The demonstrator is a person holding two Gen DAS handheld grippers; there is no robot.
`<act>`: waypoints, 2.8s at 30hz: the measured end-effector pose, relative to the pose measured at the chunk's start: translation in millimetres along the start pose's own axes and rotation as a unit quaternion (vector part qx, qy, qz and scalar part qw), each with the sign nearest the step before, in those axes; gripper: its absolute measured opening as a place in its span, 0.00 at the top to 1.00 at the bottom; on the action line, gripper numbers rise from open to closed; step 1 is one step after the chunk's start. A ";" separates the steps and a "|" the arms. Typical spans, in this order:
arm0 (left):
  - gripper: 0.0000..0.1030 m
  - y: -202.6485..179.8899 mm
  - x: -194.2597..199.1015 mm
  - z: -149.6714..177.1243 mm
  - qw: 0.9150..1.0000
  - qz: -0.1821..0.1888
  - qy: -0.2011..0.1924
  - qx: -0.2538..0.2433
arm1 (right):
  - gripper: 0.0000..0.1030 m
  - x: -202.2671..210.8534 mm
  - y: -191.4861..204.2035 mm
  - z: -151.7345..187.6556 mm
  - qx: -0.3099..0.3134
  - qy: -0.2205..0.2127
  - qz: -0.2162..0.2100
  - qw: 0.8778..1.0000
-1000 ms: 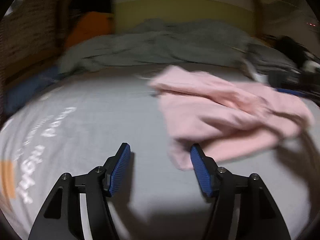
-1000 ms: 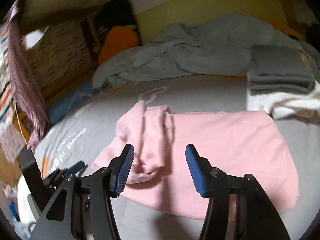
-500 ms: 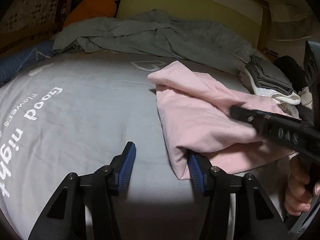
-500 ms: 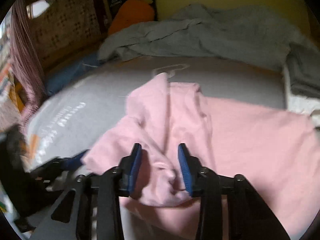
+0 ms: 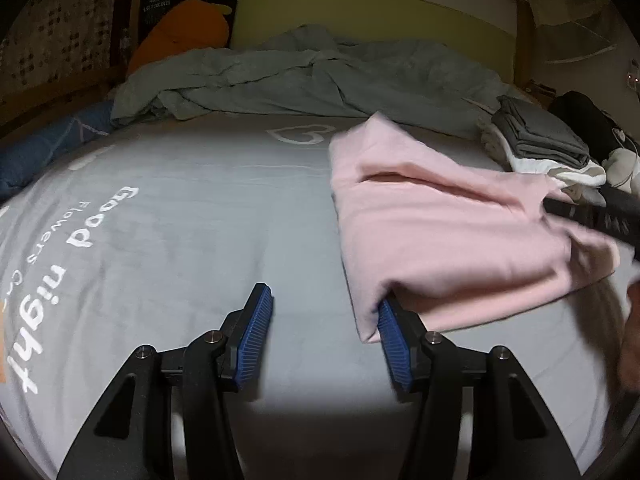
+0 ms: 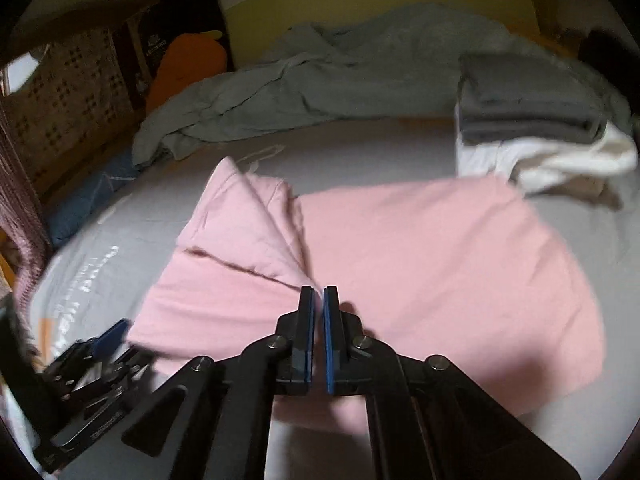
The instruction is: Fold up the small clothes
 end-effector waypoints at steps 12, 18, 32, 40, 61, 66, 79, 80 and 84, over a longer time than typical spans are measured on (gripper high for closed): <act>0.39 14.2 8.3 3.9 0.999 0.024 -0.018 0.031 | 0.80 13.5 29.2 -39.3 0.089 -0.013 -0.102 0.991; 0.38 7.7 4.7 4.3 1.000 0.003 -0.008 0.016 | 0.46 -32.8 80.9 -37.6 0.180 0.034 -0.090 0.979; 0.37 10.9 3.9 5.1 1.000 0.013 -0.008 0.025 | 0.48 -48.6 -38.2 -71.0 -0.005 0.020 0.167 0.986; 0.76 -19.7 26.0 3.8 0.996 0.020 -0.070 -0.052 | 0.56 10.1 -15.5 -36.4 -0.038 0.060 -0.147 0.987; 0.87 -22.9 17.5 21.3 0.994 -0.024 -0.024 -0.103 | 0.97 22.3 29.5 39.9 0.063 0.071 -0.076 0.993; 0.87 -17.2 31.6 16.7 0.996 0.007 -0.034 -0.085 | 0.90 22.3 31.8 40.0 0.083 0.061 -0.068 0.992; 0.87 -34.9 37.2 -29.8 0.994 0.054 -0.055 -0.081 | 0.68 51.4 -3.9 12.3 0.023 -0.018 -0.017 0.999; 0.87 -36.6 35.7 -24.9 0.993 0.039 -0.056 -0.100 | 0.68 49.8 -6.0 12.3 0.017 -0.011 -0.022 1.000; 0.85 -34.2 21.5 -6.4 0.992 0.018 -0.019 -0.124 | 0.56 52.1 -17.4 8.6 0.009 -0.016 -0.002 1.000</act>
Point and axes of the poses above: each gripper's, at about its wrist camera, not at the fingertips, and x roughly against the way its jaws point, y to its left, z to its underside, the point moved 2 cm from there along -x, roughly the way its jaws point, and after that the axes turned 2 degrees about -y, right-handed, at the moved point
